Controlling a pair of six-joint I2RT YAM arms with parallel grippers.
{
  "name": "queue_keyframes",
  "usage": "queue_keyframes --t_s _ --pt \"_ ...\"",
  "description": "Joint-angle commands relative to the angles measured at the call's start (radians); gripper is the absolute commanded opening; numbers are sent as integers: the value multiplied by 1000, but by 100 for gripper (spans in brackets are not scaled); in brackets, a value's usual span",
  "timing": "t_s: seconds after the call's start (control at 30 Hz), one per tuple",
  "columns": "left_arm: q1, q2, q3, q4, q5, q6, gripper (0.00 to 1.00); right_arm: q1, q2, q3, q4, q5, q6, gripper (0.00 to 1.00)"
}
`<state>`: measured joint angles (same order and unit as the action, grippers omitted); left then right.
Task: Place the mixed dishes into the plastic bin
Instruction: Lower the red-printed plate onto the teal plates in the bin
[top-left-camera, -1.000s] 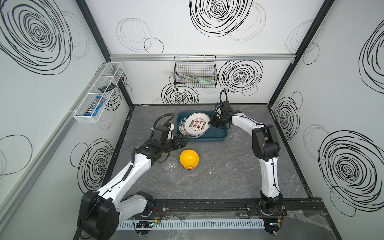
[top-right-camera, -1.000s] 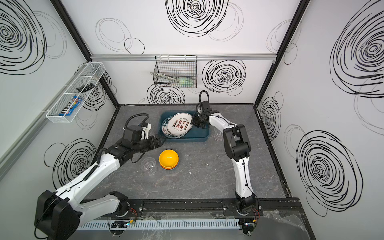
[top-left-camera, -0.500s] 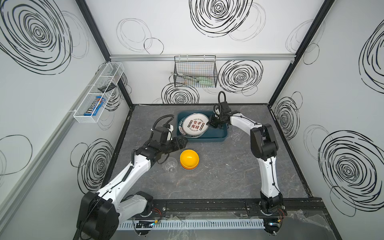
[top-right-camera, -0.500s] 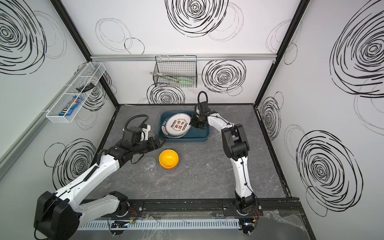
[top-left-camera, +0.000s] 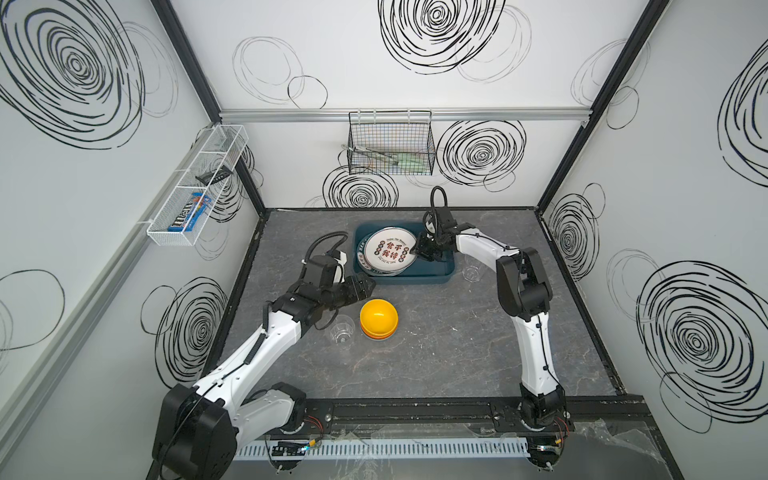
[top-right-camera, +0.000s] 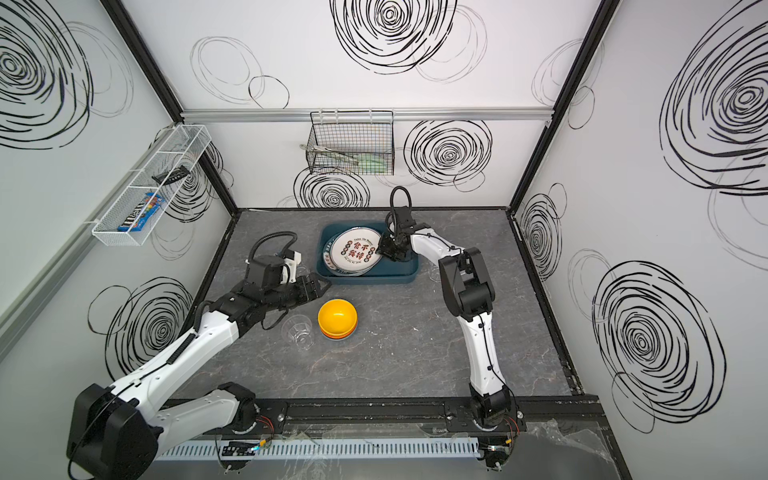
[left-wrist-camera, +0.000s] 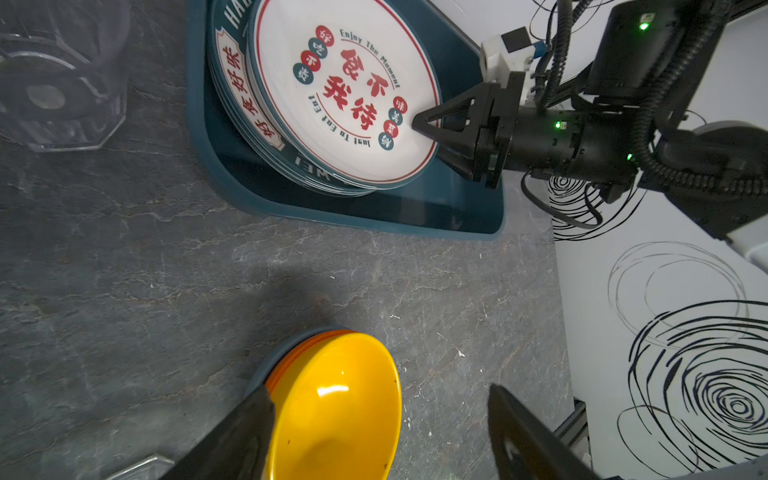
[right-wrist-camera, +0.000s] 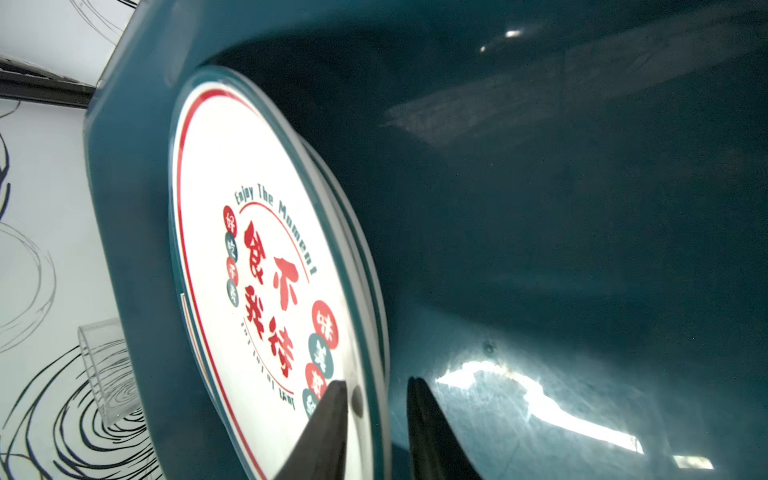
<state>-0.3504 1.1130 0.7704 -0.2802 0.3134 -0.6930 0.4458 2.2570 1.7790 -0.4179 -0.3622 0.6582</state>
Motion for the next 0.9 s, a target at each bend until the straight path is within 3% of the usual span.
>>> queue_keyframes --t_s 0.0,0.27,0.87 --pt "10 -22 -13 46 4 -10 84 21 -12 44 -50 48 -36 32" --pt "10 -25 -16 47 7 -14 84 48 2 117 -113 113 -76 35" --pt "10 -46 -28 42 5 -20 84 50 13 156 -175 126 -89 35"
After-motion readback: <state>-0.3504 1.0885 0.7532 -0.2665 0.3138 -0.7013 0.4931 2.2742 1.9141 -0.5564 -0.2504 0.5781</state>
